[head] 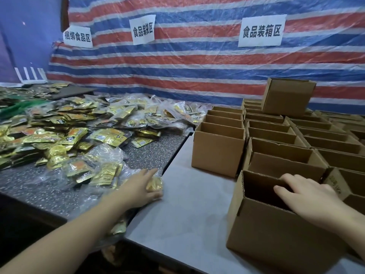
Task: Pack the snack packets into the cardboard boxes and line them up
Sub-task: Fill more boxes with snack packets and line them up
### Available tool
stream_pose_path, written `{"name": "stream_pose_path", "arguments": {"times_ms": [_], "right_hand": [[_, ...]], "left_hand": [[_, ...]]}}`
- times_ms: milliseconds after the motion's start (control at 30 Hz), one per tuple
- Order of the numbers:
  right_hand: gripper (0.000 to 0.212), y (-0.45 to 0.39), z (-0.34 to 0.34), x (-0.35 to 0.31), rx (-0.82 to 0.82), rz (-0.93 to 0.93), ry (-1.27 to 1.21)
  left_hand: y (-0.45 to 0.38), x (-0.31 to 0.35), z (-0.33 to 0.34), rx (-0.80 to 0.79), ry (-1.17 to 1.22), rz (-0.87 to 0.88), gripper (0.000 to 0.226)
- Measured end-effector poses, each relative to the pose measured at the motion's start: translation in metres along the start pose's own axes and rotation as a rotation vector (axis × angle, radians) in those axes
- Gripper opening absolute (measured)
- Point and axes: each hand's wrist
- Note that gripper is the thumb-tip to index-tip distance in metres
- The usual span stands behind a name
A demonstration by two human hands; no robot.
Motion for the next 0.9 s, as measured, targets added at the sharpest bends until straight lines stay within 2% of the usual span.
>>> {"name": "stream_pose_path", "arguments": {"times_ms": [33, 100, 200, 300, 400, 533, 633, 700, 767, 900], "right_hand": [[0.036, 0.0, 0.0, 0.001, 0.001, -0.002, 0.005], [0.033, -0.001, 0.0, 0.0, -0.003, -0.005, 0.011], [0.031, -0.001, -0.001, -0.001, -0.007, -0.005, -0.013], [0.032, 0.001, -0.004, -0.002, -0.011, -0.006, -0.011], [0.033, 0.005, -0.005, -0.003, 0.012, -0.015, -0.026], [0.049, 0.012, -0.008, -0.005, 0.008, 0.033, -0.129], [0.074, 0.016, -0.022, -0.006, -0.019, 0.112, -0.437], [0.089, 0.019, -0.039, -0.004, 0.021, 0.094, -0.686], [0.097, 0.021, -0.057, -0.002, 0.033, -0.031, -0.809], [0.125, 0.022, -0.087, -0.008, -0.163, -0.336, -0.998]], "left_hand": [[-0.002, -0.002, 0.005, -0.044, -0.031, -0.031, 0.092], [-0.009, -0.008, 0.01, -0.078, -0.103, -0.063, 0.095], [-0.018, -0.015, 0.009, -0.109, -0.247, -0.055, 0.072], [-0.025, -0.014, 0.009, -0.104, -0.243, -0.059, 0.044], [-0.035, -0.001, 0.005, -0.016, -0.17, -0.068, 0.039], [-0.055, 0.063, -0.034, 0.357, 0.137, 0.094, 0.036], [-0.059, 0.14, -0.081, 0.577, 0.448, 0.262, 0.017], [-0.055, 0.19, -0.105, 0.613, 0.626, 0.384, 0.008], [-0.05, 0.233, -0.122, 0.608, 0.774, 0.492, 0.012], [-0.05, 0.298, -0.142, 0.406, 1.256, 0.58, 0.012]]}}
Point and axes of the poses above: each hand's wrist, its own y-axis away from the middle knuckle, its own z-axis out of the palm, x = y × z, and after that the axes turned 11 degrees about z, right-handed
